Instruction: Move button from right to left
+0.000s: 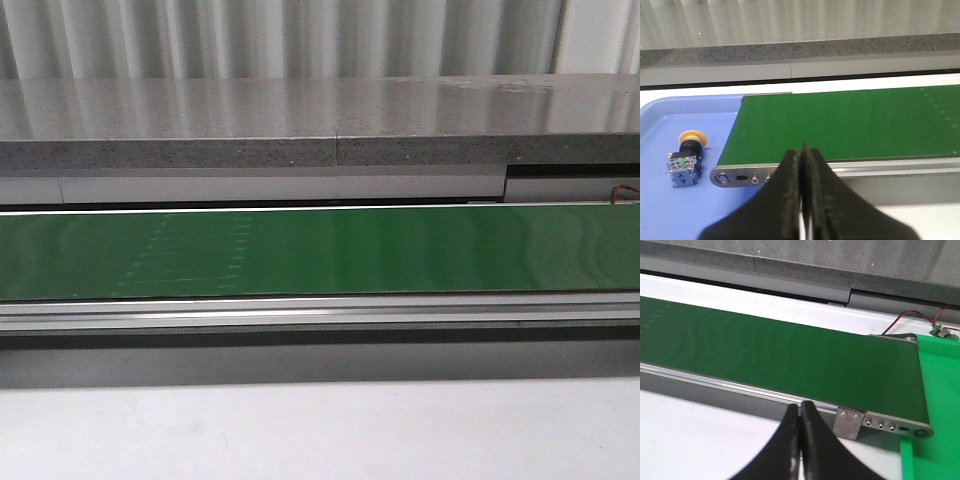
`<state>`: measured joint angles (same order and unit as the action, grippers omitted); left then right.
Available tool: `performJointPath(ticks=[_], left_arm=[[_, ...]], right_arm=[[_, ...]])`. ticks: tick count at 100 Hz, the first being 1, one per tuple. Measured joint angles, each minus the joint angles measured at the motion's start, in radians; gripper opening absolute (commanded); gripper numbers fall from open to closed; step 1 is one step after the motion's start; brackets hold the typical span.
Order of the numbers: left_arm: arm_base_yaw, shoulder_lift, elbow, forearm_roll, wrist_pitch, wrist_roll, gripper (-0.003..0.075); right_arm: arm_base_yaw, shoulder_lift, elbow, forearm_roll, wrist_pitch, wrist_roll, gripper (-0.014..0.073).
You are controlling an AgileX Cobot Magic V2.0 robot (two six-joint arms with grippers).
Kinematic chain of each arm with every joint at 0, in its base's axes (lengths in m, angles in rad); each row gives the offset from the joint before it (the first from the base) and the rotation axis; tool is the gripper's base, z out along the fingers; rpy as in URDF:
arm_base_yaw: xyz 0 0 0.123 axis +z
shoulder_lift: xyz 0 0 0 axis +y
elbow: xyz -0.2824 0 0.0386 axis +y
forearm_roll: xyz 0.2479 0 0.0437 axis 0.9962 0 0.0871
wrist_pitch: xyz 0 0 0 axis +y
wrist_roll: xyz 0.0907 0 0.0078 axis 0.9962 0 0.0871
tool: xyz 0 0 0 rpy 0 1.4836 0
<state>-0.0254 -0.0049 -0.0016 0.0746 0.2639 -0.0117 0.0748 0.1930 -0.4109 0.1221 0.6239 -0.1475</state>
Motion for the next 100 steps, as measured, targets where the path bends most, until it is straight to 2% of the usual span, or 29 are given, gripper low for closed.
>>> performJointPath(ticks=[61,75,100], left_arm=[[0.000,0.000,0.000,0.000,0.000,0.000,-0.0020],[0.000,0.000,0.000,0.000,0.000,0.000,-0.0020],[0.000,0.000,0.000,0.000,0.000,0.000,-0.0020]], right_arm=[[0.000,0.000,0.004,0.000,-0.027,0.000,-0.0068],[-0.036,0.000,0.050,-0.018,-0.158,0.013,-0.0068],[-0.157,-0.072,0.270,-0.057,-0.520,0.084,-0.0068]])
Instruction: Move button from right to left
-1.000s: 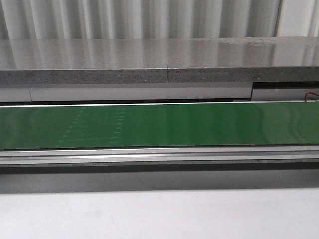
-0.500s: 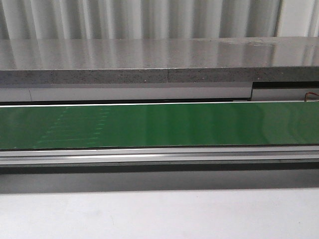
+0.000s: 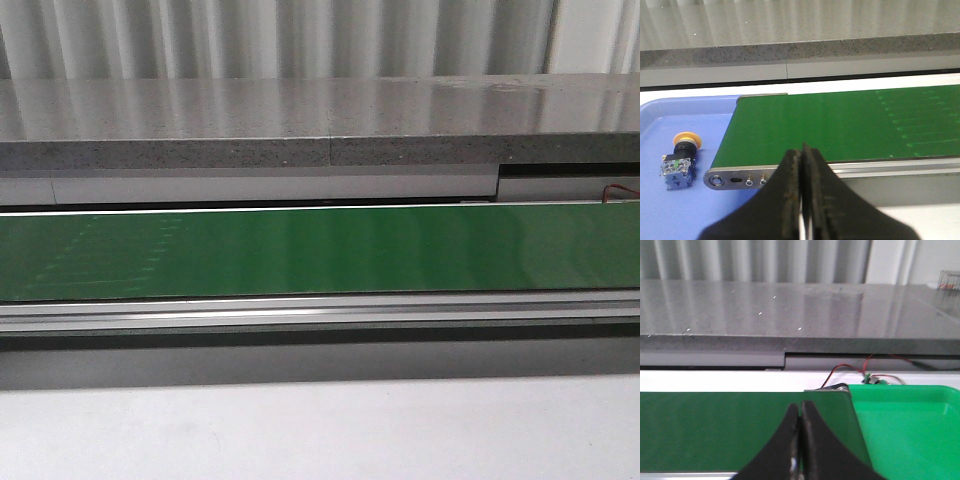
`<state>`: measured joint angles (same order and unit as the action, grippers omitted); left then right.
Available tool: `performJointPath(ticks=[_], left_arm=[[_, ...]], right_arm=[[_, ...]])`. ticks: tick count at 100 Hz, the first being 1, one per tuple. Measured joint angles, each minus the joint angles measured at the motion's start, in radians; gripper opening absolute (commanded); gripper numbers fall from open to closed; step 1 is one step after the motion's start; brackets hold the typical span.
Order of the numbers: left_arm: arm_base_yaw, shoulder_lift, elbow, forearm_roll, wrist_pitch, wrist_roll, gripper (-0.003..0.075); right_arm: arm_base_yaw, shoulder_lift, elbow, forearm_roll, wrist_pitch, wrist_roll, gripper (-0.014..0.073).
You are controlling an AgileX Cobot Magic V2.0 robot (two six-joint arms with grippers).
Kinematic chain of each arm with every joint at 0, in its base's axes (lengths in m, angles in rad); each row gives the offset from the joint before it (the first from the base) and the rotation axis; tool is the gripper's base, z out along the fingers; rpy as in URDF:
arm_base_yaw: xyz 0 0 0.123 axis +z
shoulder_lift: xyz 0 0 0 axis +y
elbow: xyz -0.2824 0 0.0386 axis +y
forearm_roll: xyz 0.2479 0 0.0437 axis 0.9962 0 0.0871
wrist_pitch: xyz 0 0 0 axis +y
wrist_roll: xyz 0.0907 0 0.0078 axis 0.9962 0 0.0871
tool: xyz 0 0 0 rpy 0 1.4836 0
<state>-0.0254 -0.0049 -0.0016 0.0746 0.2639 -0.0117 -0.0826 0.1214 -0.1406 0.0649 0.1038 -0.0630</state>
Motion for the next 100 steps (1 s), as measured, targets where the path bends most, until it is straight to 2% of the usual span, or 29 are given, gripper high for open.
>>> performJointPath(ticks=[15,44,100], left_arm=[[0.000,0.000,0.000,0.000,0.000,0.000,-0.0020],[0.000,0.000,0.000,0.000,0.002,0.000,-0.0020],[0.000,0.000,0.000,0.000,0.002,0.000,-0.0020]], right_arm=[[-0.034,-0.081,0.135,-0.029,-0.127,0.009,-0.0068],[-0.038,-0.133,0.168,-0.035,0.005,0.021,-0.0068],[-0.038,-0.133,0.168,-0.035,0.018,0.023,-0.0068]])
